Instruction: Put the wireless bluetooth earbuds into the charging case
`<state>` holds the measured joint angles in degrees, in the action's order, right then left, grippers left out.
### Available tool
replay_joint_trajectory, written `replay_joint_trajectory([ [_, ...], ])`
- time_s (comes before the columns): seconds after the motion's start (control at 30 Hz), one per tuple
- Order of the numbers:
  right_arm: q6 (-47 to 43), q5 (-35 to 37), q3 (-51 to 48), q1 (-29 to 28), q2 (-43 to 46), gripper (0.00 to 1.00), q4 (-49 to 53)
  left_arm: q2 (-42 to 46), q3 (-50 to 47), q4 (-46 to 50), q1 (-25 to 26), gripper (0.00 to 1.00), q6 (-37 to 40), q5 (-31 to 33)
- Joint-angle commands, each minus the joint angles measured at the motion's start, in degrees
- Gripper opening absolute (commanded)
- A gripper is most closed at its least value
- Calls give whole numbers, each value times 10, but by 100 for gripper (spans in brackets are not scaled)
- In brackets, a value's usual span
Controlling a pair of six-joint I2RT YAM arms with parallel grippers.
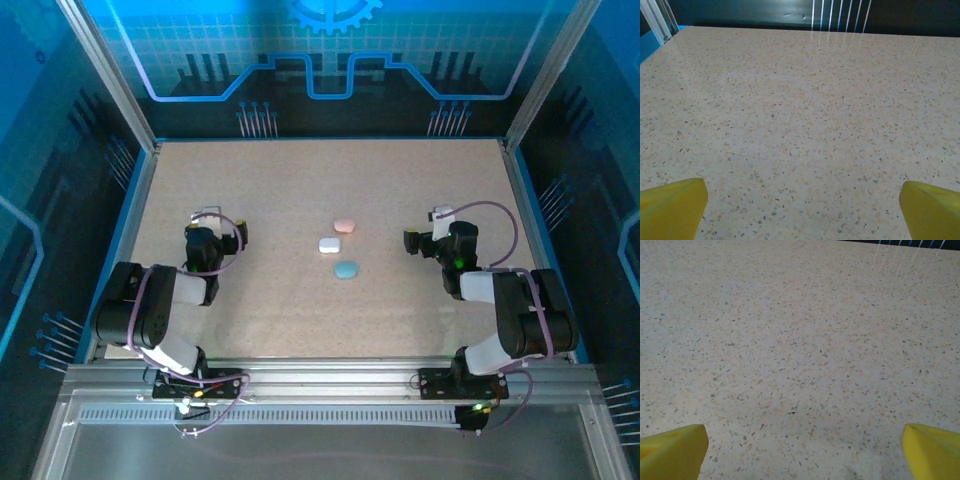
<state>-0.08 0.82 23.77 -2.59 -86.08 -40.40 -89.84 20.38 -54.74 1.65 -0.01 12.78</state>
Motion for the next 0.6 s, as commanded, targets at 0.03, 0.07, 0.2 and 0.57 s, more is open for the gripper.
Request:
replay_joint_trajectory([
  [0.03, -7, 14, 11, -6, -1, 100, -26, 7, 6, -4, 0, 99, -7, -1],
  [0.07, -7, 14, 11, -6, -1, 100, -26, 6, 8, -2, 2, 99, -4, -8],
  [0.2, -7, 14, 11, -6, -1, 100, -26, 7, 9, 0, 4, 99, 1, -14],
  [0.57, -7, 9, 12, -4, -1, 100, -25, 7, 9, 0, 5, 99, 1, -14],
])
